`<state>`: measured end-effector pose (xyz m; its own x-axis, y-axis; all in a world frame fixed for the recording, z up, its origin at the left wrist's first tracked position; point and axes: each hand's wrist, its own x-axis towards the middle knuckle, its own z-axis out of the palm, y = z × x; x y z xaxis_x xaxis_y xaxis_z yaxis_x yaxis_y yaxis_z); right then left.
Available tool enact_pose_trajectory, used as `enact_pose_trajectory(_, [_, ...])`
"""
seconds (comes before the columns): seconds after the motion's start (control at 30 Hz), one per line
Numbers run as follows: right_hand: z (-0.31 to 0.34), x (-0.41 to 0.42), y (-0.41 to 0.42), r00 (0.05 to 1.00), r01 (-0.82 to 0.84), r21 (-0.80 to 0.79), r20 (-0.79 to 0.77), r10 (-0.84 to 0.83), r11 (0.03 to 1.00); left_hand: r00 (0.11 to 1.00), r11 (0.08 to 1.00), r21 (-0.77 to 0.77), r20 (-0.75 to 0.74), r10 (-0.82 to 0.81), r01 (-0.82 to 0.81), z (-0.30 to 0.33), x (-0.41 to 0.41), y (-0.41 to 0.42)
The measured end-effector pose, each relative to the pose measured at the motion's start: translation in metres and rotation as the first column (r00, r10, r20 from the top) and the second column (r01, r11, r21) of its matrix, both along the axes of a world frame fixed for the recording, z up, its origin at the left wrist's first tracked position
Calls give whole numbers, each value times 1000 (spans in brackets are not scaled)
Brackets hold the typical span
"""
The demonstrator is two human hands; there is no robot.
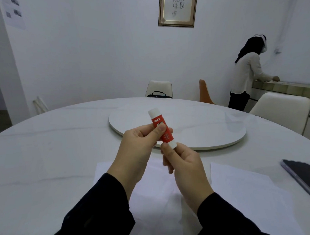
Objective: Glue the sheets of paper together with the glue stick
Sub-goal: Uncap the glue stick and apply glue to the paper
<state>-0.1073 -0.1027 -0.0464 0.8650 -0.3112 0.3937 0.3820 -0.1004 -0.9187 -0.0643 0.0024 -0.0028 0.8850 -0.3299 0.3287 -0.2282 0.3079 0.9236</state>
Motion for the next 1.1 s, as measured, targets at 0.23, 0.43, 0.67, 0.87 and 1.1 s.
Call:
enact_pose_trajectory(0.23, [1, -2, 2, 946, -274, 218, -114, 303, 937, 1000, 1000, -4, 8, -11, 11, 0, 0, 2])
enact_pose_trajectory(0.43, [2, -2, 1, 999, -35, 93, 16, 34, 995, 999, 999, -9, -15, -49, 49, -1, 1, 1])
enact_pose_trajectory(0.67, [2, 1, -6, 996, -52, 179, -59, 63, 982, 999, 999, 2, -8, -50, 50, -1, -1, 0])
enact_pose_trajectory(0.87, [5, -1, -10, 995, 66, 84, 67, -72, 994, 999, 1000, -11, -37, -23, 22, -2, 1, 2])
enact_pose_trajectory(1.1, [3, -1, -8, 1000, -5, -2, 16, 5, 1000, 998, 999, -19, -63, -31, 30, -2, 4, 3])
